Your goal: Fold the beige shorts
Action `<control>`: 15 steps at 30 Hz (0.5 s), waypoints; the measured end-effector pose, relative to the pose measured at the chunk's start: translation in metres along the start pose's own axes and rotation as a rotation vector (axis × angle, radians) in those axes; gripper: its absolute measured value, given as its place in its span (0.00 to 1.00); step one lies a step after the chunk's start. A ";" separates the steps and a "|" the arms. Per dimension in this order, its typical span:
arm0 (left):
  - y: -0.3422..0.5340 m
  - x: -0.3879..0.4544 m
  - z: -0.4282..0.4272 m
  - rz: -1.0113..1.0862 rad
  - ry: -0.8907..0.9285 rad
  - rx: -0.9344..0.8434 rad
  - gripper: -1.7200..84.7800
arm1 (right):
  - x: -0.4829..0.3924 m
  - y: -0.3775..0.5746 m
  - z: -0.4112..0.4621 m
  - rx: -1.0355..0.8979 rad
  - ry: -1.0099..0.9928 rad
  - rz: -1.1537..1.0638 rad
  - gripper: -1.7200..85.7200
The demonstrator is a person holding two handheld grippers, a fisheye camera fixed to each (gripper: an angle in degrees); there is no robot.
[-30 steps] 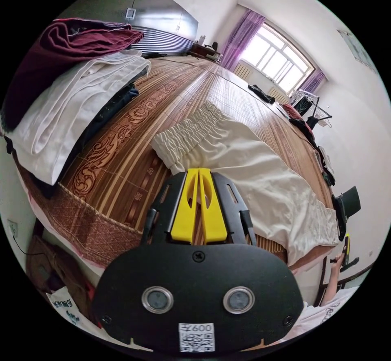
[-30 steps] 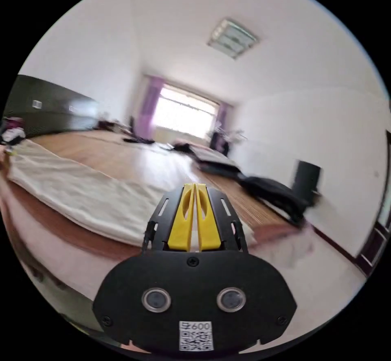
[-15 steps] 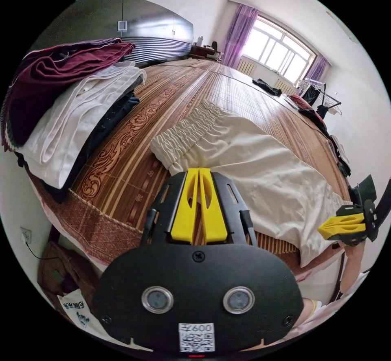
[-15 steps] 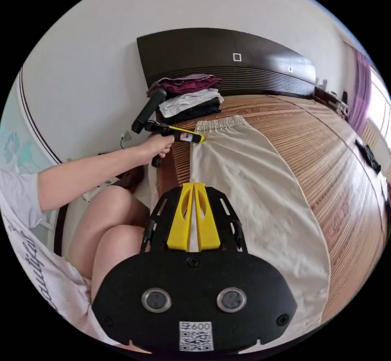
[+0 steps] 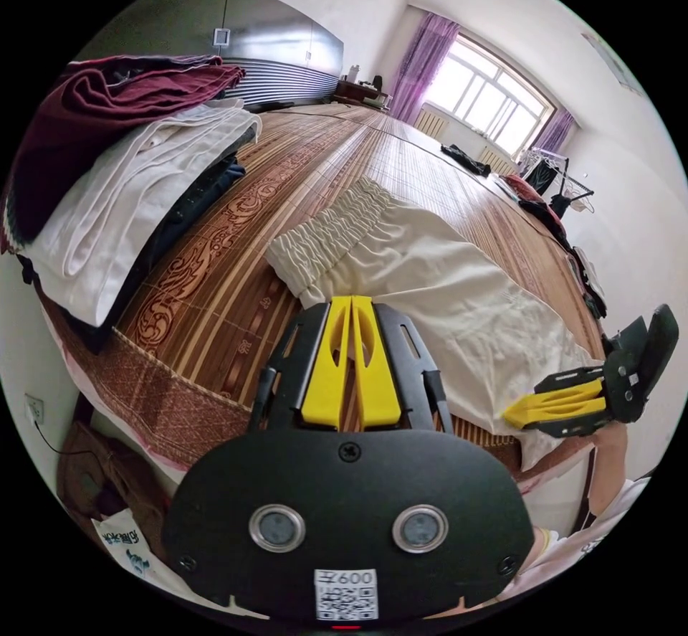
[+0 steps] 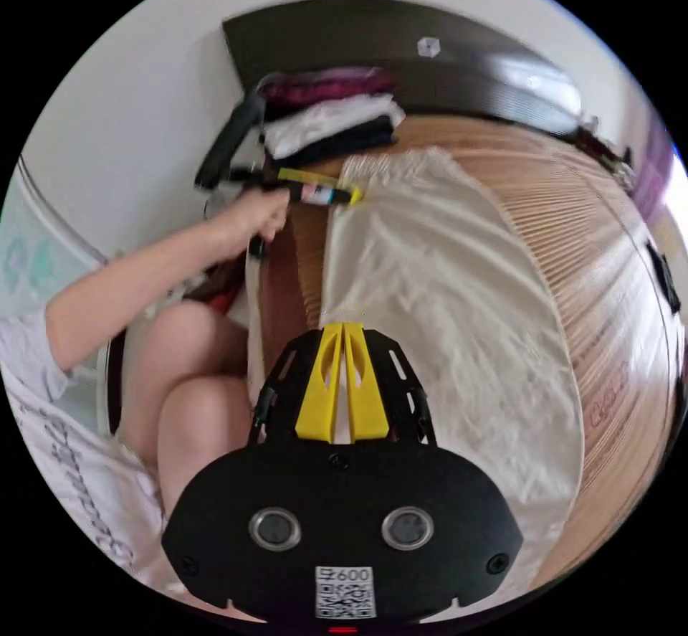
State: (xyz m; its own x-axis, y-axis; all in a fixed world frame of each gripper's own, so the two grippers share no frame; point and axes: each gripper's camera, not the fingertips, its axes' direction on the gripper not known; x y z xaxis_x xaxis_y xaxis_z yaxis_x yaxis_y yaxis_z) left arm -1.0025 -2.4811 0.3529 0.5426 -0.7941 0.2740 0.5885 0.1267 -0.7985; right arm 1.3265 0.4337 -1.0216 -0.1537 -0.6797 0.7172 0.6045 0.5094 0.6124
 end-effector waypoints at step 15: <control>0.020 -0.001 0.008 0.016 -0.036 0.004 0.03 | 0.025 0.116 0.005 0.267 0.047 0.123 0.01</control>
State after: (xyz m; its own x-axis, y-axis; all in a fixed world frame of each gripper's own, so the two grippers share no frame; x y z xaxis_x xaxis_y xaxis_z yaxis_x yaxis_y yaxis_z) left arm -0.9869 -2.4731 0.3411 0.5733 -0.7698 0.2807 0.5823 0.1418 -0.8005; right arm 1.3889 0.4786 -0.9311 -0.0514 -0.6249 0.7790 0.3886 0.7061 0.5920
